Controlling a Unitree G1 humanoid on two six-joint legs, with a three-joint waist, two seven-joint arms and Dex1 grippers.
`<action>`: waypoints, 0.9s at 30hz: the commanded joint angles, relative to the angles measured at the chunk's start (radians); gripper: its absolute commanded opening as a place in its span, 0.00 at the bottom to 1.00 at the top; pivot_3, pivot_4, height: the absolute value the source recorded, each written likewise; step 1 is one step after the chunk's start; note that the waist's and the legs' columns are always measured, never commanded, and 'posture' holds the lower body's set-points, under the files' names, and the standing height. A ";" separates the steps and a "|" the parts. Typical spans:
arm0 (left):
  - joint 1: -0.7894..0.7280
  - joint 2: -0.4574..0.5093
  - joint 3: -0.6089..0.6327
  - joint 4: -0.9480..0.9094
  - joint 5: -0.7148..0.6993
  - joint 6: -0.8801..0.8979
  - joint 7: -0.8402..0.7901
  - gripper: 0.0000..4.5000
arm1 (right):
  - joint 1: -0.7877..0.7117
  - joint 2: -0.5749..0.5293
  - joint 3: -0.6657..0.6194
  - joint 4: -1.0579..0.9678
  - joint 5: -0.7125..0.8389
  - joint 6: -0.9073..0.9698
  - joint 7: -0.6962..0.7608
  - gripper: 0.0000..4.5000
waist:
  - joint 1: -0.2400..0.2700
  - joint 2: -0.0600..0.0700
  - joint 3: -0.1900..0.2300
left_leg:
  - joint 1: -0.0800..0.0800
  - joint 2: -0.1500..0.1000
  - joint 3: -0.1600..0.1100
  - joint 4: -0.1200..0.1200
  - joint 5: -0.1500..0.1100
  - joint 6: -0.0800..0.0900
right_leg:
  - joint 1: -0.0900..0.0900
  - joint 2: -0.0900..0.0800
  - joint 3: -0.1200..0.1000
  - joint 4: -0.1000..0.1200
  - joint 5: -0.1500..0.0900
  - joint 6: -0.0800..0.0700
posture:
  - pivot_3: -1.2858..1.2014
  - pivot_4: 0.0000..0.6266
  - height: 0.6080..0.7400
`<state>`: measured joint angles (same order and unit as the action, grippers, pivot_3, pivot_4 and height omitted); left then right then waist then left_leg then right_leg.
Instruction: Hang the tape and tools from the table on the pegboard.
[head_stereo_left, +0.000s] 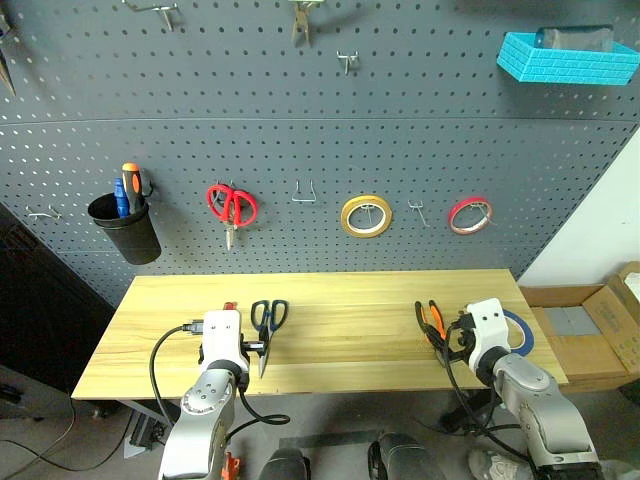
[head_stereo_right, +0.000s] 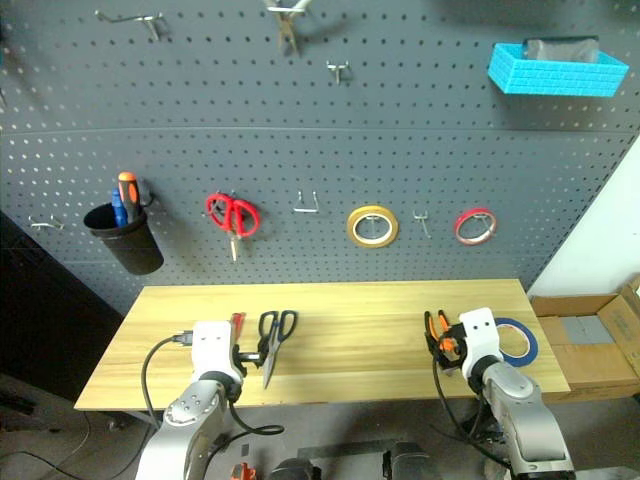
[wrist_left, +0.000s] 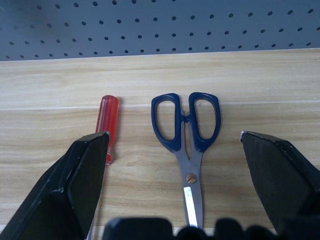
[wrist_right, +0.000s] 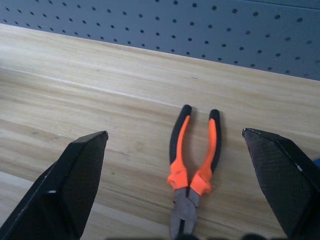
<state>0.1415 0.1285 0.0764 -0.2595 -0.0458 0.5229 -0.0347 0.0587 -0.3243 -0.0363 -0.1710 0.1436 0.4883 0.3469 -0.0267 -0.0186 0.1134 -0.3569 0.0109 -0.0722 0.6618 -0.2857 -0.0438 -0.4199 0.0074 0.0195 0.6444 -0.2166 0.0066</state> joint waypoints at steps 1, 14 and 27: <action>-0.016 -0.001 0.006 -0.022 -0.008 -0.010 -0.008 1.00 | -0.013 -0.007 -0.024 -0.014 0.005 -0.022 -0.004 1.00 | 0.000 0.000 0.000 | 0.000 0.000 0.000 0.000 0.000 0.000 | 0.000 0.000 0.000 0.000 0.000 0.000 | 0.53 0.10 1.00; -0.024 0.005 0.004 -0.018 -0.007 -0.003 -0.008 1.00 | -0.007 0.002 -0.026 -0.019 0.004 -0.020 -0.018 1.00 | 0.000 0.000 0.000 | 0.000 0.000 0.000 0.000 0.000 0.000 | 0.000 0.000 0.000 0.000 0.000 0.000 | 0.53 0.12 1.00; -0.023 0.026 0.026 -0.034 -0.013 0.016 -0.020 1.00 | 0.004 0.015 -0.020 -0.014 -0.008 -0.022 -0.038 1.00 | -0.001 0.000 0.001 | 0.002 0.000 0.000 0.000 0.000 0.000 | 0.000 0.000 0.000 0.000 0.000 0.000 | 0.53 0.14 1.00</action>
<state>0.1242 0.1459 0.0910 -0.2597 -0.0570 0.5398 -0.0543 0.0620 -0.3068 -0.0391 -0.1709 0.1366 0.4880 0.3159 -0.0273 -0.0188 0.1146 -0.3544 0.0111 -0.0722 0.6616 -0.2857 -0.0438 -0.4200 0.0073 0.0194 0.6442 -0.2168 0.0064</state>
